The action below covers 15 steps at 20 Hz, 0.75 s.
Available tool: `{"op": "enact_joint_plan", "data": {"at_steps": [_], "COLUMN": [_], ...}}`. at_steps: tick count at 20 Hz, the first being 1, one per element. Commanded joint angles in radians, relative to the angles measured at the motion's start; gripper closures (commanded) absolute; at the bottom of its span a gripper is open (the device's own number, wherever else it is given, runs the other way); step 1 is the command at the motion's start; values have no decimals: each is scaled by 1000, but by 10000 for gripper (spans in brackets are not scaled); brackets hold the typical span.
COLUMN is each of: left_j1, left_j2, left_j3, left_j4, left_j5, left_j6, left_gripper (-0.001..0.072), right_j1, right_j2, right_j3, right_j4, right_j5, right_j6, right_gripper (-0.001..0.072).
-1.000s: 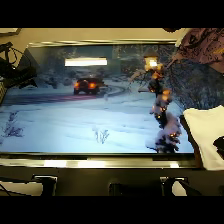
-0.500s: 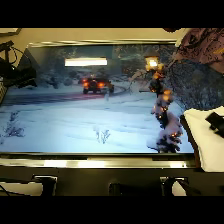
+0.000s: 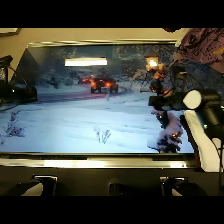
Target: Fold the clothes and pants, and hang the long-sleeved shirts on hangers.
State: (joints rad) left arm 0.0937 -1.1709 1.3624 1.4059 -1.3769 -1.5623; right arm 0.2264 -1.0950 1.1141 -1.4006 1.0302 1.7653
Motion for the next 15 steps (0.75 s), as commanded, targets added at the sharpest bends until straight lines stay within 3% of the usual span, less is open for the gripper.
{"op": "enact_joint_plan", "data": {"at_steps": [1, 15], "left_j1": [0, -1], "left_j2": [111, 115], "left_j3": [-138, -139], "left_j4": [1, 1], "left_j5": [103, 96], "left_j6": [64, 63], "left_gripper": [690, 689], "right_j1": [136, 138], "right_j2": [-9, -8], "right_j3": [2, 2], "right_j4": [-2, -43], "right_j5": [-84, -90], "right_j6": [-28, -42], "right_gripper": [675, 675]}}
